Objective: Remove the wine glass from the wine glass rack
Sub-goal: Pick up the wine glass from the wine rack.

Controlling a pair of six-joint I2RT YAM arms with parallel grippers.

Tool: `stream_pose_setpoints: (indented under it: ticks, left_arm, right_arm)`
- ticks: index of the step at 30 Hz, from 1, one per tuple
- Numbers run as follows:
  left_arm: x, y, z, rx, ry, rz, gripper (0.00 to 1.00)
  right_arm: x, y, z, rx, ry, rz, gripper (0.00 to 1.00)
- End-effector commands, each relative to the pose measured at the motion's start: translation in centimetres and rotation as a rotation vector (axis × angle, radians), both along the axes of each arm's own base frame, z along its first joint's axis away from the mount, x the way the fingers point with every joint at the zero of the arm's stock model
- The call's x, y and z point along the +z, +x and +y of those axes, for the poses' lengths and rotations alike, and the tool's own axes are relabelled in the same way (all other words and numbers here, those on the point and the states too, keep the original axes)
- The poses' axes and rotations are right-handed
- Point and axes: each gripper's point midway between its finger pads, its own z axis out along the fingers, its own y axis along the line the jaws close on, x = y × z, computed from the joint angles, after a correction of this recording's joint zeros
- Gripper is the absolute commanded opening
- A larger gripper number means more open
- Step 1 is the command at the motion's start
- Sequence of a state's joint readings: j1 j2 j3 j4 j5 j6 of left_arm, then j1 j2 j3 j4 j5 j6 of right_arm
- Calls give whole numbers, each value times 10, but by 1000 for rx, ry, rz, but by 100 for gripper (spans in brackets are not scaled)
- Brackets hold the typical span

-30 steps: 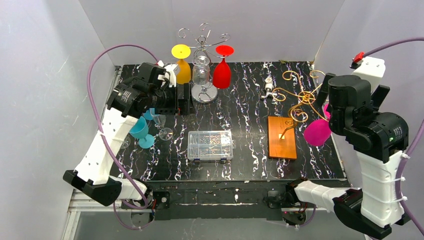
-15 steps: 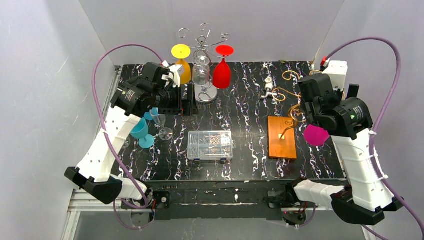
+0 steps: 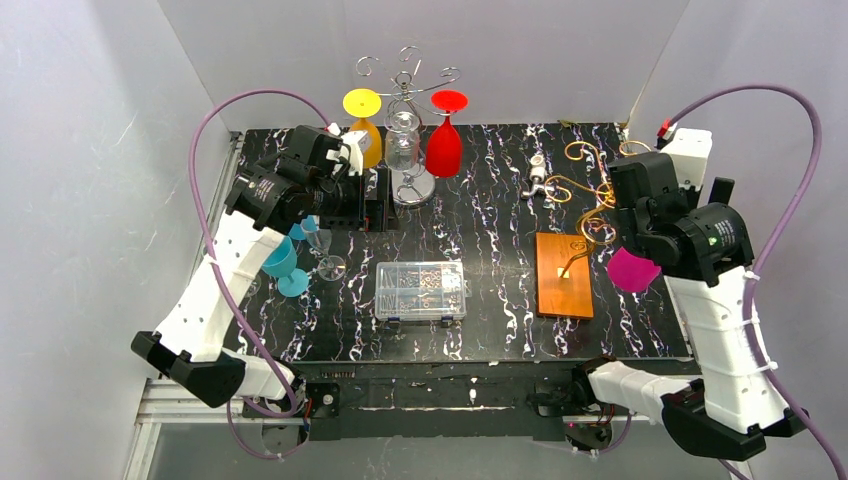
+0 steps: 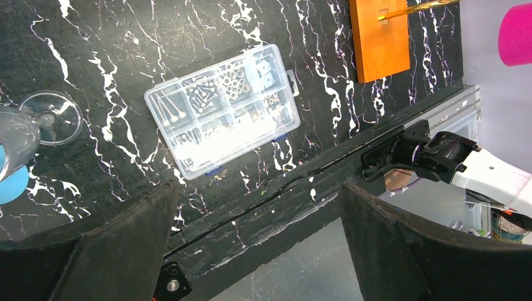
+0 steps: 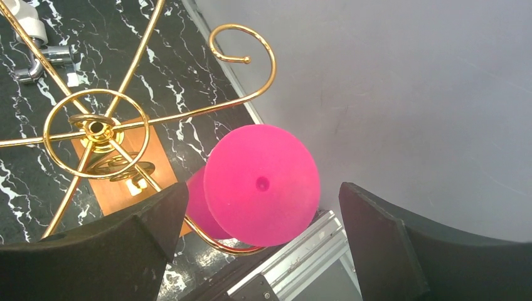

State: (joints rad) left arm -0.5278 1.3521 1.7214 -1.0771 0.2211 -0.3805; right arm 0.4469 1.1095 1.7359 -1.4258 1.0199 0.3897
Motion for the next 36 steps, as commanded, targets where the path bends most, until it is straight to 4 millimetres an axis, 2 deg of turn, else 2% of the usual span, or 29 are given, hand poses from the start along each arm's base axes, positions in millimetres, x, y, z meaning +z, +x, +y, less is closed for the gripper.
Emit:
stream_pose_setpoints:
  ticks: [1,7,13,22,36]
  left_arm:
    - [-2,-4,-3,-29,-2,4,98]
    - [-5,-4,-3,-27,6,11,98]
    - [-6,-4,-4,-30,6,11,98]
    - [-10,-1,-6,-31,13,26,98]
    - [-15,-1,-6,-36,17,38,98]
  right_arm:
    - [7,-5,-8,-39,-8,-48,100]
    - [-1,-11,-7,-42,42,-69,100]
    - [4,-24,-17,-115,116,-216,100]
    - [-9,-16,-12,-122,150,-247,100]
    - [-17,-18,-15,-154,185,-322,100]
